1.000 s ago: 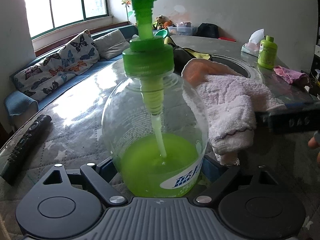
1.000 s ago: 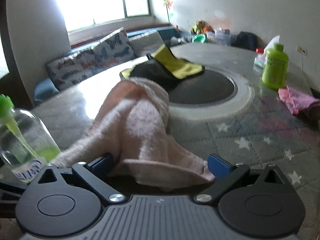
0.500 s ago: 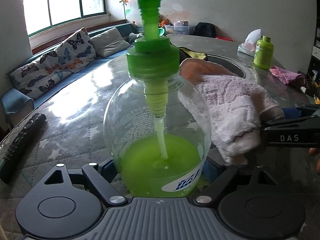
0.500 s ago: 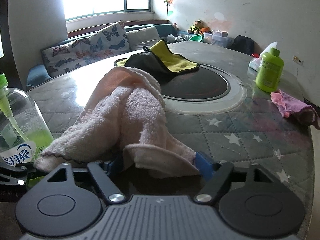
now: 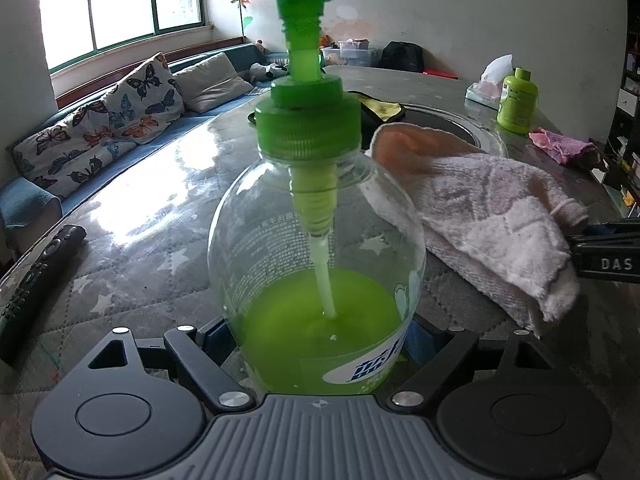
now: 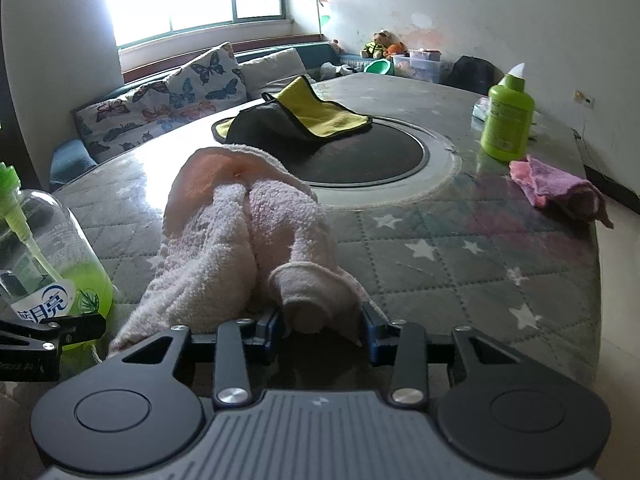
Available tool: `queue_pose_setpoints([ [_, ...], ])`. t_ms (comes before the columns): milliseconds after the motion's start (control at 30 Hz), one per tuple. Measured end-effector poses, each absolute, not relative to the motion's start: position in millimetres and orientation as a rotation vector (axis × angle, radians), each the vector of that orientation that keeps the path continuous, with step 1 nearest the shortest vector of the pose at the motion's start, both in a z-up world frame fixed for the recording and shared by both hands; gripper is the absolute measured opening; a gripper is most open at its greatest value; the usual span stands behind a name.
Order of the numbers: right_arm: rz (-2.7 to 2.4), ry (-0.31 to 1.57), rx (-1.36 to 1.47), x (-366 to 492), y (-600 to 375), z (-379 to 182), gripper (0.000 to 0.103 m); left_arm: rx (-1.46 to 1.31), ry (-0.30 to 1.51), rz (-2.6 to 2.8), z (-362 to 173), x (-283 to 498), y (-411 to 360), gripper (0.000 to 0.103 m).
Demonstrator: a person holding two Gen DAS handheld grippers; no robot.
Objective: Clean container
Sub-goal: 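Grasp the pink towel with the right gripper while the left gripper holds the bottle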
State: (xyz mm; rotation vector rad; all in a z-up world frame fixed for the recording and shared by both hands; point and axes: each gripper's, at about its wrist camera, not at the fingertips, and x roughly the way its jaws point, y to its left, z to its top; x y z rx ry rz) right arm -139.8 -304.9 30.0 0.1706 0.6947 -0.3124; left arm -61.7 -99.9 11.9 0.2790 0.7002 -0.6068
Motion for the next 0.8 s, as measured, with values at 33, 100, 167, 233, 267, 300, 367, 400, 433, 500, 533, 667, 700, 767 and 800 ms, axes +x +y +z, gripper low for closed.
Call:
queue_pose_setpoints([
  [33, -0.314, 0.688, 0.176, -142, -306, 32, 0.046, 0.278, 0.698, -0.607, 13, -62, -99, 0.088],
  [100, -0.314, 0.665, 0.186, -145, -307, 39, 0.053, 0.278, 0.693, -0.604, 14, -62, -98, 0.092],
  [167, -0.306, 0.642, 0.18, -145, -305, 47, 0.06, 0.277, 0.691, -0.6, 15, -62, -97, 0.094],
  [233, -0.298, 0.619, 0.157, -142, -301, 54, 0.076, 0.267, 0.697, -0.599, 17, -61, -97, 0.095],
  [267, -0.295, 0.609, 0.146, -139, -300, 57, 0.078, 0.261, 0.698, -0.595, 18, -60, -97, 0.096],
  [300, -0.291, 0.602, 0.136, -136, -298, 59, 0.081, 0.257, 0.698, -0.594, 19, -59, -97, 0.096],
  [367, -0.28, 0.59, 0.113, -128, -293, 63, 0.086, 0.252, 0.697, -0.592, 21, -59, -97, 0.096],
  [400, -0.273, 0.589, 0.104, -123, -291, 64, 0.086, 0.252, 0.698, -0.591, 21, -58, -97, 0.096],
  [433, -0.267, 0.593, 0.099, -119, -289, 64, 0.086, 0.251, 0.698, -0.59, 22, -58, -98, 0.096],
  [500, -0.251, 0.61, 0.09, -108, -285, 60, 0.086, 0.251, 0.699, -0.588, 23, -57, -98, 0.095],
  [533, -0.245, 0.623, 0.083, -102, -284, 56, 0.085, 0.248, 0.702, -0.589, 23, -57, -98, 0.095],
  [667, -0.25, 0.676, 0.063, -91, -283, 40, 0.077, 0.245, 0.712, -0.597, 21, -53, -101, 0.092],
  [700, -0.251, 0.689, 0.06, -89, -283, 36, 0.075, 0.244, 0.714, -0.6, 21, -53, -101, 0.091],
  [767, -0.244, 0.698, 0.065, -91, -283, 31, 0.072, 0.243, 0.718, -0.606, 20, -53, -101, 0.088],
  [800, -0.241, 0.697, 0.066, -92, -284, 31, 0.069, 0.244, 0.72, -0.609, 19, -52, -102, 0.087],
])
